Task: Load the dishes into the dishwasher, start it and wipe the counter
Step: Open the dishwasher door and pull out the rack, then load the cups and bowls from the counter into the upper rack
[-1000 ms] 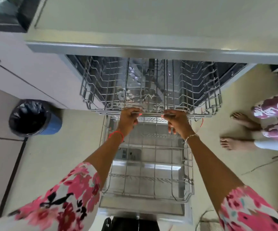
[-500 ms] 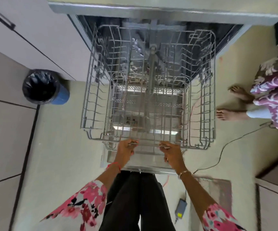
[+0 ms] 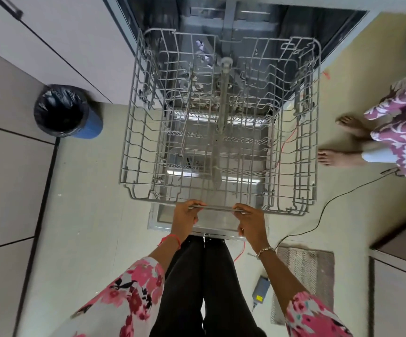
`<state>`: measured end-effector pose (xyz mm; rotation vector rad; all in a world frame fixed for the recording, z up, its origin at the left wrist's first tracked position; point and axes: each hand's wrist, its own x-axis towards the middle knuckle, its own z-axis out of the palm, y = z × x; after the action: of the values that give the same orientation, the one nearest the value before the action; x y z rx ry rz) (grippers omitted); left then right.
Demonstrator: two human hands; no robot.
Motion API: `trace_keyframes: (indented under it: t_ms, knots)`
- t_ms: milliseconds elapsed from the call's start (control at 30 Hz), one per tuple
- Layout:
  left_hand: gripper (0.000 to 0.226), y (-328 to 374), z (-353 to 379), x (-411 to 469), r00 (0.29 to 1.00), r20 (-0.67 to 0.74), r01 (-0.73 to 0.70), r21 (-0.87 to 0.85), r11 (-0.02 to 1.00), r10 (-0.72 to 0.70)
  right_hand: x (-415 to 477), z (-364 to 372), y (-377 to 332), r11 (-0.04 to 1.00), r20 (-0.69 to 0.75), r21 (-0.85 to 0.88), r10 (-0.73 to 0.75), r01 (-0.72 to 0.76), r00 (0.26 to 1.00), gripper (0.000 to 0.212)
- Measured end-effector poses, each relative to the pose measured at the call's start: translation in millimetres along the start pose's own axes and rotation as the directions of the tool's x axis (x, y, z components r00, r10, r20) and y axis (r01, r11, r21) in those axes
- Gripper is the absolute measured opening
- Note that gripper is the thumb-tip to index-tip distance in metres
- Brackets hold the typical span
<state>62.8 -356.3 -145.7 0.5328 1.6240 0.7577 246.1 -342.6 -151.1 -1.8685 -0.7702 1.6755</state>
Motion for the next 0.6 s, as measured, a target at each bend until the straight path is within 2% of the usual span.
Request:
trace_keyframes:
  t_ms: [133, 300, 400, 500, 600]
  knots:
    - [0.032, -3.3, -4.6, -0.9, 1.0, -0.005, -0.015, -0.013, 1.0, 0.015, -5.5, 5.5, 0.4, 1.0, -0.01, 0.005, 0.025, -0.025, 1.0, 0.014]
    - [0.017, -7.1, -1.9, -1.5, 0.999, -0.038, 0.021, 0.039, 0.999, -0.019, -5.5, 1.6, -5.3, 0.997, 0.017, -0.077, 0.016, -0.015, 1.0, 0.015]
    - [0.015, -1.1, -9.5, -5.5, 0.999, 0.043, 0.015, 0.189, 0.982, -0.023, -5.7, -4.9, -13.2, 0.965, 0.062, -0.263, 0.017, 0.0, 0.998, 0.018]
    - [0.024, 14.8, -26.8, -14.1, 0.984, 0.176, -0.061, 0.396, 0.916, -0.01, -6.4, -6.6, -29.9, 0.869, 0.139, -0.49, -0.008, 0.076, 0.99, 0.023]
    - [0.018, 34.3, -53.5, -17.6, 0.984, 0.166, -0.128, 0.449, 0.884, 0.058, -5.1, 4.6, -57.1, 0.767, 0.136, -0.628, -0.053, 0.128, 0.989, 0.016]
